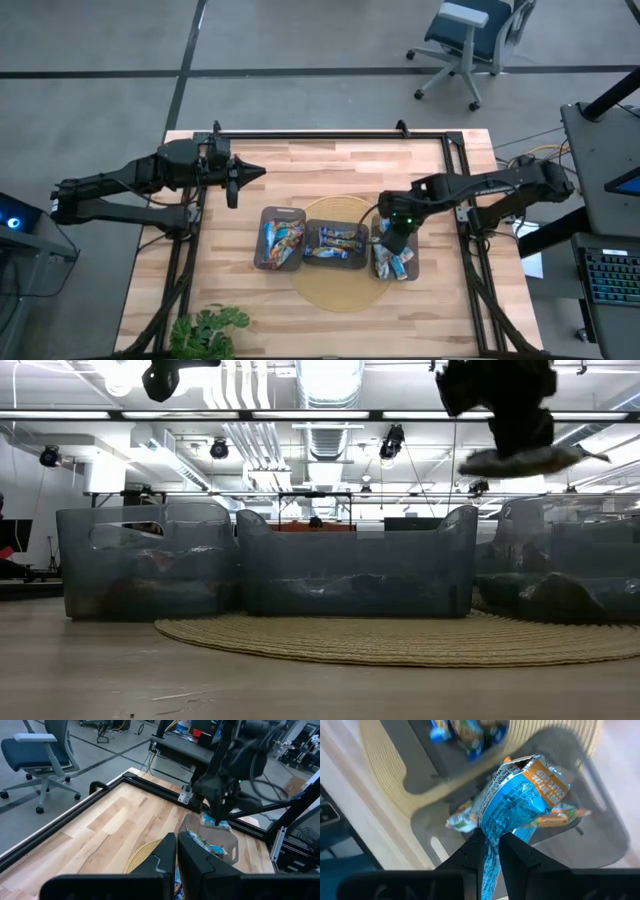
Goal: Pick and place Granola Bars by type
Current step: Put the orange granola bar into the right black bin, then return to Home Position
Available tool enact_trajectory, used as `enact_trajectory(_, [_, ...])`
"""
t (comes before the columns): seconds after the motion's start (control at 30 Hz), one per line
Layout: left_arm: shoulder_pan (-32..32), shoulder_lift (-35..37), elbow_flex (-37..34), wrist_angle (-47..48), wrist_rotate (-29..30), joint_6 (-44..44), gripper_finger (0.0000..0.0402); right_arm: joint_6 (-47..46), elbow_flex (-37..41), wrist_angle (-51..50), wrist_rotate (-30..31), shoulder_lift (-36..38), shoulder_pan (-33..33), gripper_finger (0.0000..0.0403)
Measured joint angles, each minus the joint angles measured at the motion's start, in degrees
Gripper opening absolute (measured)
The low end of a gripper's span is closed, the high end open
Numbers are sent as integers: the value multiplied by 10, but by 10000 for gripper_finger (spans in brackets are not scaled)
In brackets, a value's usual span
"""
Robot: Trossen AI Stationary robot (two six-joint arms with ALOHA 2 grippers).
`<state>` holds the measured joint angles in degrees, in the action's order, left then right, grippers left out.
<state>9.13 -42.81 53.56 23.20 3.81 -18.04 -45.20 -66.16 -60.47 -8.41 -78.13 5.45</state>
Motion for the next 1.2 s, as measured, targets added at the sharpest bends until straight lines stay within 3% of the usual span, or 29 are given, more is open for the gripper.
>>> enact_trajectory(0.33, [0, 0, 0, 0, 0, 4, 0, 3, 82, 26, -21, 0, 0, 43])
enact_trajectory(0.77, [0, 0, 0, 0, 0, 4, 0, 9, 90, 49, -40, 0, 0, 49])
enact_trajectory(0.87, [0, 0, 0, 0, 0, 4, 0, 3, 92, 61, -65, 0, 0, 69])
enact_trajectory(1.2, [0, 0, 0, 0, 1, 4, 0, 3, 90, 73, -66, 0, 0, 165])
